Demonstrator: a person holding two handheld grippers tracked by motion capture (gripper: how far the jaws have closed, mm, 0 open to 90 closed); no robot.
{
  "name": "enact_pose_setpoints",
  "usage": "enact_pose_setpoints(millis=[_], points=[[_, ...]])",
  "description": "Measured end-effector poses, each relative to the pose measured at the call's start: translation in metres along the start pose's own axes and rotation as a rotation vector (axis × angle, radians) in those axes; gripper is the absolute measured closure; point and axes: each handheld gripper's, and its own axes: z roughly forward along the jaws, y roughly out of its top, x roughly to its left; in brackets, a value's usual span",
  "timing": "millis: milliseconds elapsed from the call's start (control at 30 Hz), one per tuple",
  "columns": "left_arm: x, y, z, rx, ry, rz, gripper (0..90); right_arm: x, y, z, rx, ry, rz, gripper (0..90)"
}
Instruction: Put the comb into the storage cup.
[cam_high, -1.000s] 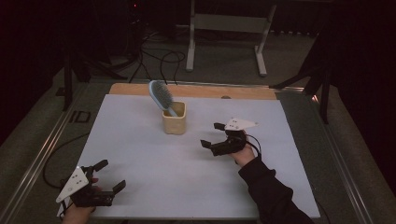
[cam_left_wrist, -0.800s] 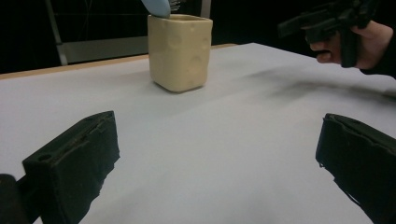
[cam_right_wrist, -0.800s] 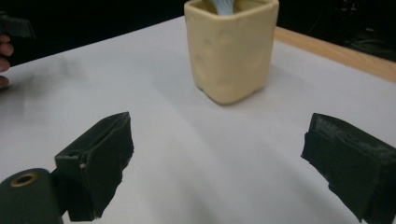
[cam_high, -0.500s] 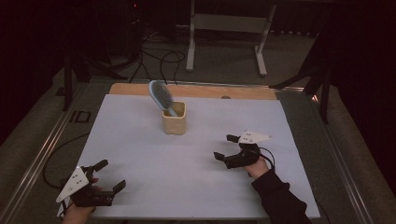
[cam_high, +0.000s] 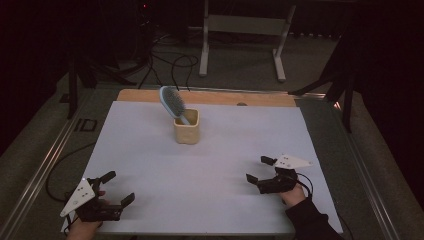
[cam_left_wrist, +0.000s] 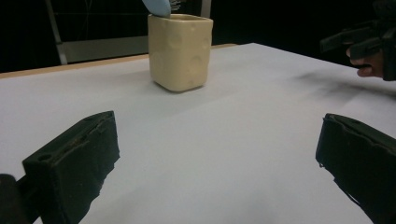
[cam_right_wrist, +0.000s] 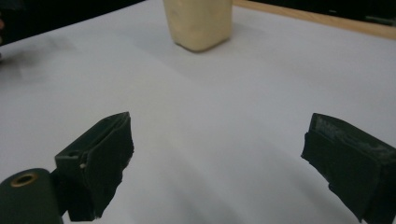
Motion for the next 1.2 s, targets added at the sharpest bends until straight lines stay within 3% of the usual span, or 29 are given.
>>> enact_pose_setpoints(millis=[333, 433, 633, 800, 933, 1200], points=[[0.0, 0.0, 0.0, 0.0, -0.003, 0.001, 0.0, 0.0, -0.016, -0.026, -0.018, -0.049, 0.026, 7.9], [0.0, 0.0, 0.0, 0.0, -0.002, 0.001, 0.0, -0.001, -0.023, -0.035, -0.024, -0.062, 0.06, 7.9], [0.0, 0.0, 0.0, 0.001, -0.001, 0.002, 0.0, 0.003, -0.033, -0.044, -0.01, -0.114, 0.059, 7.9], [-0.001, 0.001, -0.001, -0.004, 0.001, 0.005, 0.0, -0.001, -0.035, -0.045, -0.017, -0.149, 0.057, 7.9], [-0.001, 0.0, -0.001, -0.003, 0.0, 0.003, 0.0, 0.001, -0.035, -0.041, -0.003, -0.153, 0.033, 7.9], [-0.002, 0.001, 0.0, -0.001, -0.001, 0.01, 0.0, 0.002, -0.034, -0.043, -0.018, -0.147, 0.035, 7.9]])
